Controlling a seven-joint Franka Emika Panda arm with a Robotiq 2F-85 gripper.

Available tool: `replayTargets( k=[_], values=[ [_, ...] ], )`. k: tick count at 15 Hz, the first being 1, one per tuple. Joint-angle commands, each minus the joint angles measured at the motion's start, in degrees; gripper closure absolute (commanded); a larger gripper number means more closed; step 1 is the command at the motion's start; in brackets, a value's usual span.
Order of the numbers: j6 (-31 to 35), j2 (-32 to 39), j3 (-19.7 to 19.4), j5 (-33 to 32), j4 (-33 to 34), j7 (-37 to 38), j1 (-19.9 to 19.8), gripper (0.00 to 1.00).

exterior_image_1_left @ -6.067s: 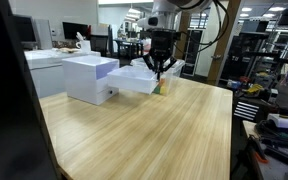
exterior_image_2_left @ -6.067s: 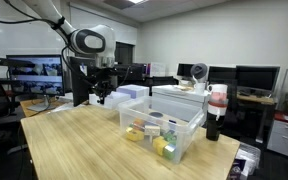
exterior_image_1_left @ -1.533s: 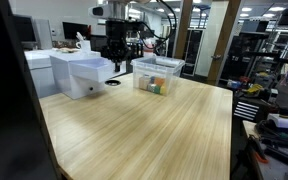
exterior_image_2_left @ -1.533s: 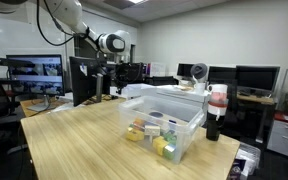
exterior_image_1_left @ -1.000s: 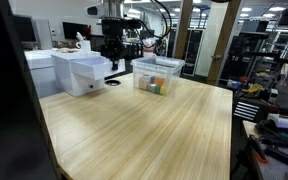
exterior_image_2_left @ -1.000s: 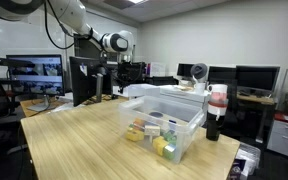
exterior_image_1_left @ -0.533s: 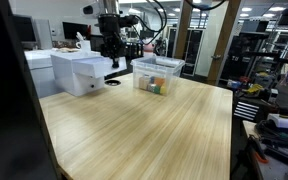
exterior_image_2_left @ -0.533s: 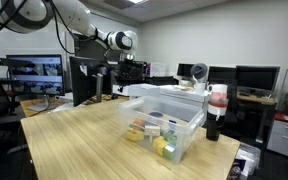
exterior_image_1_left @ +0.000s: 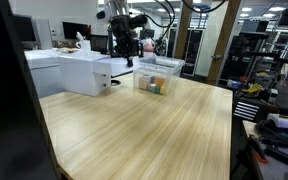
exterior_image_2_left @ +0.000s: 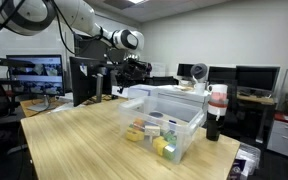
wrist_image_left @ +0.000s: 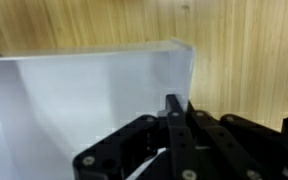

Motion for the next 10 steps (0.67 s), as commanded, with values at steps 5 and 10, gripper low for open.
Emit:
replayTargets(
  k=[5,10],
  values=[
    [-3.2,-3.6,-0.3,-2.1,-10.6,2.3,-1.1,0.99],
    [-3.3,-5.6,-0.3,-2.9,-14.2,2.1,-1.0,0.99]
  ],
)
